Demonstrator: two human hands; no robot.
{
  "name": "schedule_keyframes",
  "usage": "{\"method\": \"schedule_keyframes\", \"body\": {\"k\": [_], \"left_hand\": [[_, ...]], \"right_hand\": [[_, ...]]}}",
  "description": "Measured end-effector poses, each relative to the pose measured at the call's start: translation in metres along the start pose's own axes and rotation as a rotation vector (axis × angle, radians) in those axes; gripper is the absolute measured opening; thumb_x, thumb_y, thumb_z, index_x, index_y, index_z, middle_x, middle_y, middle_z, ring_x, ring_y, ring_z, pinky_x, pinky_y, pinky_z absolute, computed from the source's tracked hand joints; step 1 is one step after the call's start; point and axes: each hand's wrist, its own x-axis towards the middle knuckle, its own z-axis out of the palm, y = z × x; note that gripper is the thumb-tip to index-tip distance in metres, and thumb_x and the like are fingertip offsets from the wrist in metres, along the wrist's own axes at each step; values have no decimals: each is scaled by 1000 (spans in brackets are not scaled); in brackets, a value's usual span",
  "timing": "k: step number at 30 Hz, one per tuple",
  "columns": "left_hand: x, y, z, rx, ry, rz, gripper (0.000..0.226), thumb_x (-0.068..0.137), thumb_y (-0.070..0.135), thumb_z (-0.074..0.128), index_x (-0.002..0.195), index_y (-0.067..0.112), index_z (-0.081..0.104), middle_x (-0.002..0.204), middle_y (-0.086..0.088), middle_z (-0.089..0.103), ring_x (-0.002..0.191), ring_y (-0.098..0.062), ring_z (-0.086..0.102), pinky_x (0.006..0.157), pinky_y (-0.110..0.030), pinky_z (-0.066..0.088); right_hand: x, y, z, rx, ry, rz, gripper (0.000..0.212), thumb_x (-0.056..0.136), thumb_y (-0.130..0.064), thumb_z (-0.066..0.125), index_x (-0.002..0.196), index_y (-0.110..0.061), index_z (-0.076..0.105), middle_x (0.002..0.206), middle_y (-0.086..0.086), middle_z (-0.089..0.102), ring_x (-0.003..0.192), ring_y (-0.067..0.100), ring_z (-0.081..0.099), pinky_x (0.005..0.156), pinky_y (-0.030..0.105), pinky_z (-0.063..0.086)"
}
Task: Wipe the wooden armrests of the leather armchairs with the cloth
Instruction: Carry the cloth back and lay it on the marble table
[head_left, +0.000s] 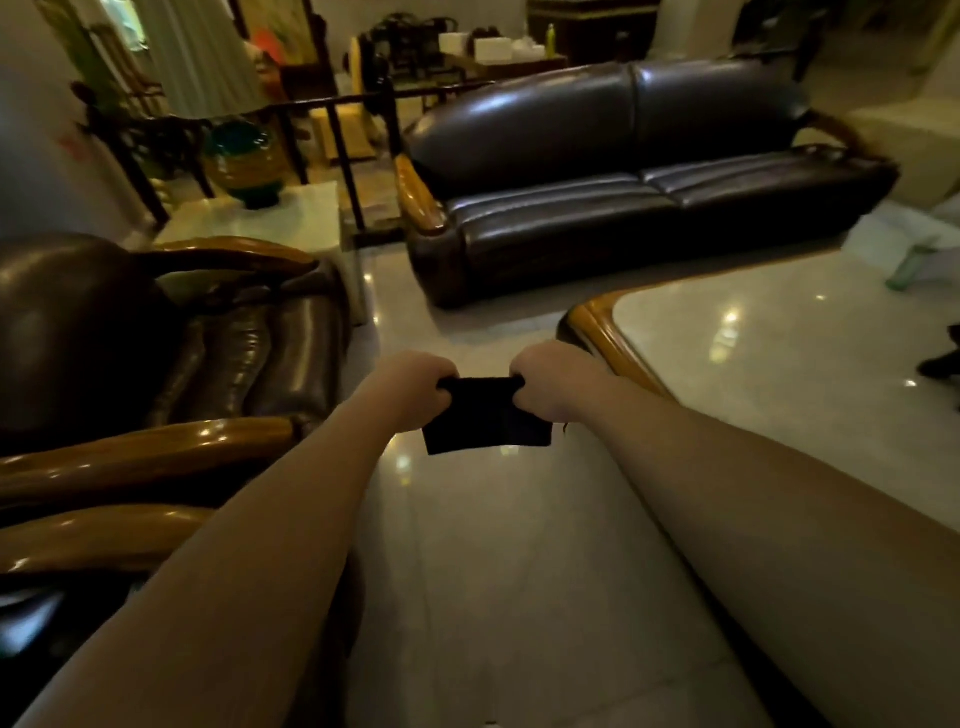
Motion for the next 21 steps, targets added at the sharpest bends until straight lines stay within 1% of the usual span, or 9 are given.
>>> {"method": "schedule_keyframes", "body": {"k": [2,4,6,8,10,12,16,19,21], "left_hand": [[35,-6,3,-16,-21,37,27,86,20,52,110,23,65,98,0,65,88,-19,57,73,-31,45],[67,-8,3,-42,-36,71,27,86,20,52,108,23,65,98,0,65,87,-19,57,74,-32,45],[96,-5,2,-50,-46,105,25,85,20,51,105,24,66,94,0,64,84,-18,55,71,-31,43],[125,2,1,-27,-52,141,22,85,21,51,102,24,65,87,3,60,80,-17,52,67,-30,39],[151,8,0,-21,-55,162,20,86,21,51,101,24,65,79,7,54,77,-16,51,64,-29,37],[179,14,1,-29,-48,188,20,87,22,52,102,25,65,77,8,52,77,-16,53,62,-29,37],[242,32,11,-43,-71,223,19,87,22,53,102,26,64,75,11,51,75,-12,51,60,-27,36],[296,50,23,-34,-105,249,20,88,20,53,102,23,65,81,6,56,77,-13,53,63,-26,37],[331,60,30,-17,-124,260,19,88,21,52,102,24,65,84,4,58,79,-14,54,64,-26,39]], "right_hand": [[21,15,-1,-2,5,49,19,90,-19,54,101,-13,68,83,3,63,73,20,58,58,29,40],[38,30,-7,13,17,92,18,91,-20,54,103,-15,67,78,-1,58,69,17,55,57,27,38],[52,46,-14,2,4,125,22,92,-20,53,107,-13,67,87,3,62,79,22,59,64,30,43],[67,64,-21,-13,-6,158,25,92,-19,52,111,-11,67,98,8,66,88,26,61,70,32,45],[81,83,-28,-39,4,179,26,92,-19,51,110,-10,67,103,10,67,92,28,62,70,33,45],[94,104,-33,-47,22,191,26,91,-18,50,110,-10,67,103,9,67,93,28,62,70,32,44],[123,155,-34,-20,27,242,23,89,-17,52,103,-9,68,93,9,64,87,28,61,70,33,48],[152,202,-31,2,16,274,19,88,-16,52,99,-8,66,84,7,60,82,27,61,68,33,48],[174,236,-30,32,17,282,14,88,-16,53,93,-9,64,79,5,58,79,26,60,63,30,45]]}}
